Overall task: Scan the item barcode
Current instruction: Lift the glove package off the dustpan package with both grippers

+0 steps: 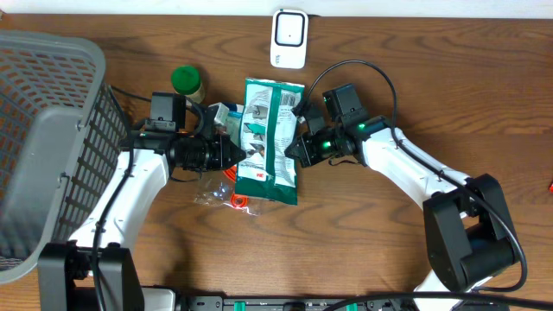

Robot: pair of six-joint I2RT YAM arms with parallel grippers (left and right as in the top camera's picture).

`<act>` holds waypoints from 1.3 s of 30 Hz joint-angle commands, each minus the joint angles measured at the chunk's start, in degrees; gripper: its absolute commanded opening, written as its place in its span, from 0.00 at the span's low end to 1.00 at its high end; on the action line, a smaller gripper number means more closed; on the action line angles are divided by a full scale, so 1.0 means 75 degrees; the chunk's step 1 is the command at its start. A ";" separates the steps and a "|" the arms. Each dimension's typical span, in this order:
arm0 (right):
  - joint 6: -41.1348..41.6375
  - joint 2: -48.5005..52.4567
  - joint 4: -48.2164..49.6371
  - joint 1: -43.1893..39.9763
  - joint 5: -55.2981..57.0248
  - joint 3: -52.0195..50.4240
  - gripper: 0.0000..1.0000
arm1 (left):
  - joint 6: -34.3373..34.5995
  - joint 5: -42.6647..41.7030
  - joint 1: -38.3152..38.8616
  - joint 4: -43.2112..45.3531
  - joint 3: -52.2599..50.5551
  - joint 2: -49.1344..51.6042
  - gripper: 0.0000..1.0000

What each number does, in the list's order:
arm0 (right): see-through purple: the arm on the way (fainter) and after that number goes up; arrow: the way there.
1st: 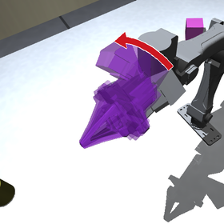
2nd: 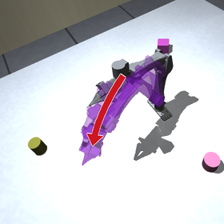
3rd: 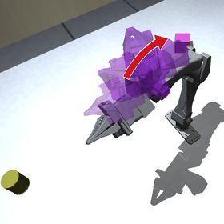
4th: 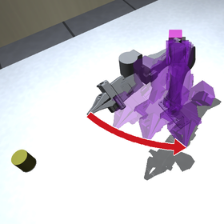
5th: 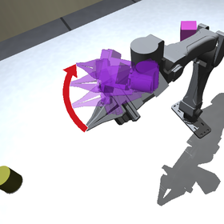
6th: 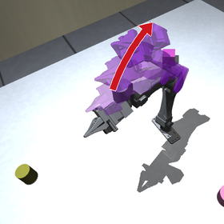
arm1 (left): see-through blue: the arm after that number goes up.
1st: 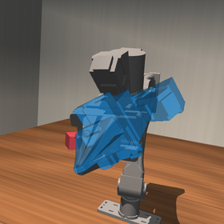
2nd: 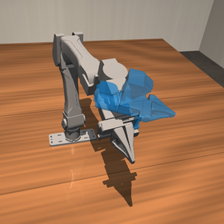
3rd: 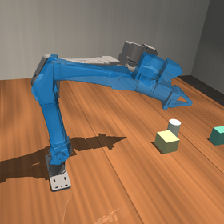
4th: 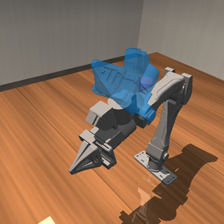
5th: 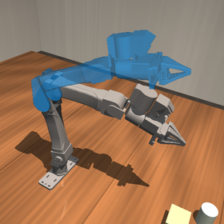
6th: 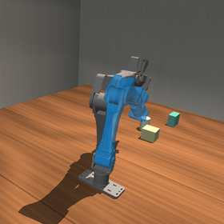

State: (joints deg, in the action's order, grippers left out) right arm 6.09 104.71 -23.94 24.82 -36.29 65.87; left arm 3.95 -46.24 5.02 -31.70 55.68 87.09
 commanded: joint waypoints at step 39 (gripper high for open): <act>-0.1256 -0.1743 0.0064 -0.0044 0.0434 -0.0012 0.01 | -0.0746 0.1498 0.0105 0.0364 -0.0052 -0.0070 0.23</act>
State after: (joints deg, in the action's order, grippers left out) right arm -2.26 94.11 -22.90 24.80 -31.86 65.87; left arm -1.58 -37.23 5.78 -29.26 55.68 87.05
